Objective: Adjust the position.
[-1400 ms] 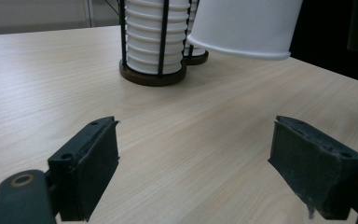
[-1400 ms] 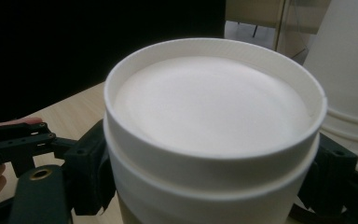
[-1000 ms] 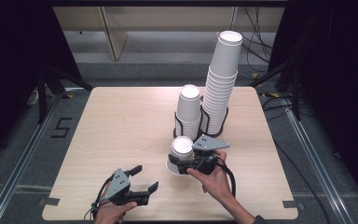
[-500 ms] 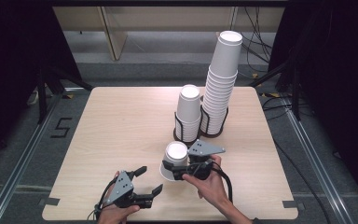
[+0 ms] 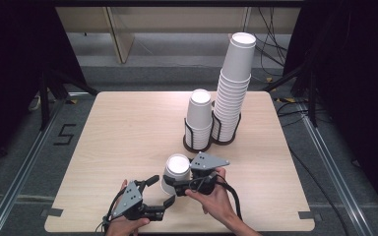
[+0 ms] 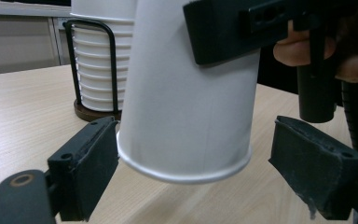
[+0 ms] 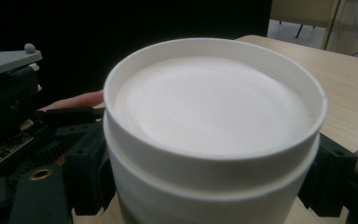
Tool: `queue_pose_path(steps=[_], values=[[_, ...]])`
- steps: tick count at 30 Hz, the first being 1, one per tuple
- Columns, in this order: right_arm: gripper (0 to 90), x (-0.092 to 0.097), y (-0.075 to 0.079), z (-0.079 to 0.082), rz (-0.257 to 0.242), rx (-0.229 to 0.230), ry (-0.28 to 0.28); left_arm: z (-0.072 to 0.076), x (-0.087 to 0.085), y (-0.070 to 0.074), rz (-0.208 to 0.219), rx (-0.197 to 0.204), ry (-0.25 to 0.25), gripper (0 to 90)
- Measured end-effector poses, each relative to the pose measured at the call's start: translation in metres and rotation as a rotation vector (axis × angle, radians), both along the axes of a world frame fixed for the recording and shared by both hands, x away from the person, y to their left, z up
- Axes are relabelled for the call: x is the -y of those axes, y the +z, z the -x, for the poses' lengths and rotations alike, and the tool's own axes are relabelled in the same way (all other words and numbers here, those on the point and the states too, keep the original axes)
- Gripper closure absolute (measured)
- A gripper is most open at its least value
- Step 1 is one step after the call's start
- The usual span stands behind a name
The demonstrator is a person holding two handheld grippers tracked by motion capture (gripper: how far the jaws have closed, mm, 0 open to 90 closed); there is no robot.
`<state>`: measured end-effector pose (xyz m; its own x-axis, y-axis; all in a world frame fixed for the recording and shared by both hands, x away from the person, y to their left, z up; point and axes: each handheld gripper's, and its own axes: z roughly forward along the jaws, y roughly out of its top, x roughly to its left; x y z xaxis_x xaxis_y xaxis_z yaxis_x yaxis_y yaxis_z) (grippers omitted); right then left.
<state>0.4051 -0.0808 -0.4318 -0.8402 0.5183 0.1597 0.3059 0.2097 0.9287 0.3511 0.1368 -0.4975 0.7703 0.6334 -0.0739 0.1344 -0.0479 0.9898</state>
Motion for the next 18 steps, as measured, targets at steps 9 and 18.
queue_pose_path(steps=[9, 18], values=[[21.1, -0.013, 0.002, 0.011, -0.019, 0.0, 0.055, -0.003, 0.003, -0.001, 0.004, 0.001, 0.029, 5.2], [21.1, -0.019, 0.003, 0.018, -0.018, 0.013, 0.087, -0.002, 0.004, -0.001, -0.008, 0.016, 0.024, 4.3]])
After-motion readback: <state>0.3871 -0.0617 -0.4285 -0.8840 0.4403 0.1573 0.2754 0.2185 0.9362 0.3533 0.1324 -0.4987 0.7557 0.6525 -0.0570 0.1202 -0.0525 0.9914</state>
